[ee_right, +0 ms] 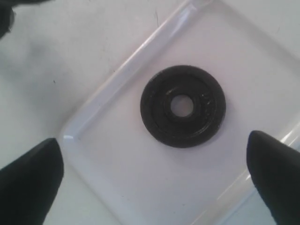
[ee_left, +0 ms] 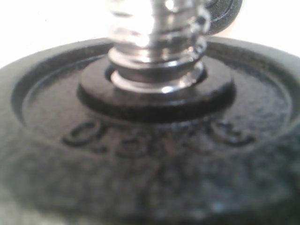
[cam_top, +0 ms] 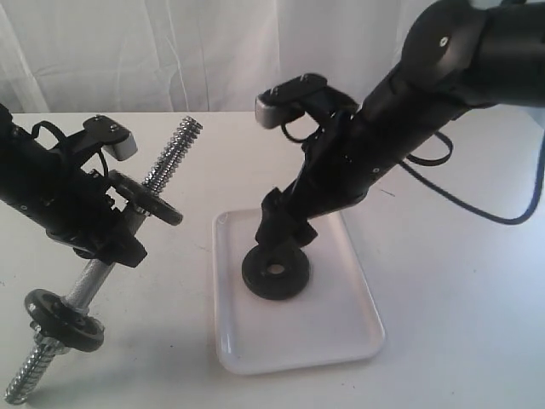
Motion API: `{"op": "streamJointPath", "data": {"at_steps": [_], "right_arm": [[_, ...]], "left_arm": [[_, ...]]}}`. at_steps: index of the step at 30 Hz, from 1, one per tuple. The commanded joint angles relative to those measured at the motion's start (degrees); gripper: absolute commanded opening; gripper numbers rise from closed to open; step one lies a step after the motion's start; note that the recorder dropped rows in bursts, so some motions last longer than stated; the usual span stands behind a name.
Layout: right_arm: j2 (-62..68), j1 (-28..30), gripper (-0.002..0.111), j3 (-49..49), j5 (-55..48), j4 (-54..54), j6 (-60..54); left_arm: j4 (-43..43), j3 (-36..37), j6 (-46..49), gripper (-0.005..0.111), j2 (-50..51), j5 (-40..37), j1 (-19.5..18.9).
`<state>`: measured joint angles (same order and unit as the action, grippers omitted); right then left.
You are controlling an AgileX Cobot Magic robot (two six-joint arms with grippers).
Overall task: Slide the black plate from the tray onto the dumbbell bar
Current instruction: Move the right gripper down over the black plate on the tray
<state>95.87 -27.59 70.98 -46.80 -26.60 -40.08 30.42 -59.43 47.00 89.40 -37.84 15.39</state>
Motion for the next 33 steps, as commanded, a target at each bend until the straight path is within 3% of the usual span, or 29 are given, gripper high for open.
{"op": "streamJointPath", "data": {"at_steps": [1,17,33], "right_arm": [[4.22,-2.28,0.105,0.39,1.42,7.07,-0.50],[11.64,-7.33,0.105,0.60,14.62,15.94,-2.23],[16.43,-7.33,0.105,7.80,6.07,14.69,4.52]], "left_arm": [[6.60,-1.67,-0.94,0.000,-3.39,-1.16,0.16],[6.84,-1.67,-1.18,0.000,-3.39,-1.39,0.16],[6.84,-1.67,-1.94,0.000,-3.39,-2.91,0.16]]}}
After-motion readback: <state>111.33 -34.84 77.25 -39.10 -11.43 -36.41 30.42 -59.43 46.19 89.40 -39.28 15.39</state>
